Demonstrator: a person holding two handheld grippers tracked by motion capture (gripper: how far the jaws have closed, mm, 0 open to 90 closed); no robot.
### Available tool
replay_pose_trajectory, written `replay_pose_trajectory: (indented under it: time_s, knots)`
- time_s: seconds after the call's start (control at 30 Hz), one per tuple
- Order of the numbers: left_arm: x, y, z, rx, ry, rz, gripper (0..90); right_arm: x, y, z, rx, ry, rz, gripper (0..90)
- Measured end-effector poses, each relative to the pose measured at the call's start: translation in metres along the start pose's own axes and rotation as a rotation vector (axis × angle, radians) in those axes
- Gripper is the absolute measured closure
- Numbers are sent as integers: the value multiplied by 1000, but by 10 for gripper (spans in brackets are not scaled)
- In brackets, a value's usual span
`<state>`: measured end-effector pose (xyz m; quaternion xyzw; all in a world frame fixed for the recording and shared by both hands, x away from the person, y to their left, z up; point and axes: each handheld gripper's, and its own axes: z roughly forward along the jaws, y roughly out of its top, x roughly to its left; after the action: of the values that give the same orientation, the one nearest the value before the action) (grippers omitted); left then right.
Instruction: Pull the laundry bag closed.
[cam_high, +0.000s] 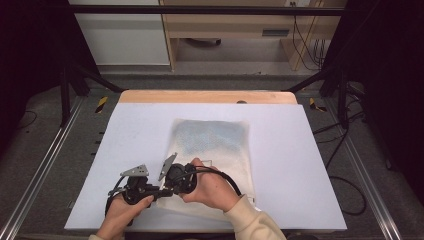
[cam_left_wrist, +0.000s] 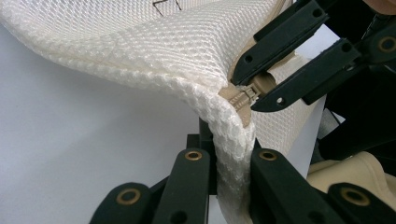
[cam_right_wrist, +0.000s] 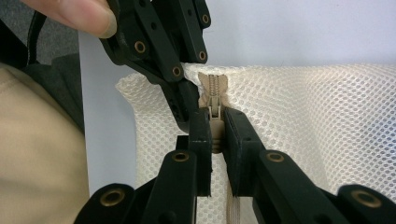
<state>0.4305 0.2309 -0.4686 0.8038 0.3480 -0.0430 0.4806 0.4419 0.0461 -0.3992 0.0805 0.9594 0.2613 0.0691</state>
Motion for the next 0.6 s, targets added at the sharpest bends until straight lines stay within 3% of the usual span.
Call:
replay_pose_trajectory:
  time_s: [0.07,0.2,0.27,0.33,0.6]
  knots:
    - [1,0,0,10,-11,0,867,0,0,0,-8,1,5,821]
    - [-4,1,3,56,26,29,799,3,1,0,-8,3,-8,820]
    - [-4,1,4,59,23,30,762,4,1,1,-17,5,-22,820]
    - [-6,1,4,62,53,36,736,4,2,3,-17,1,-17,819]
    - [-6,-1,4,84,14,8,711,5,2,7,-7,-13,-31,819]
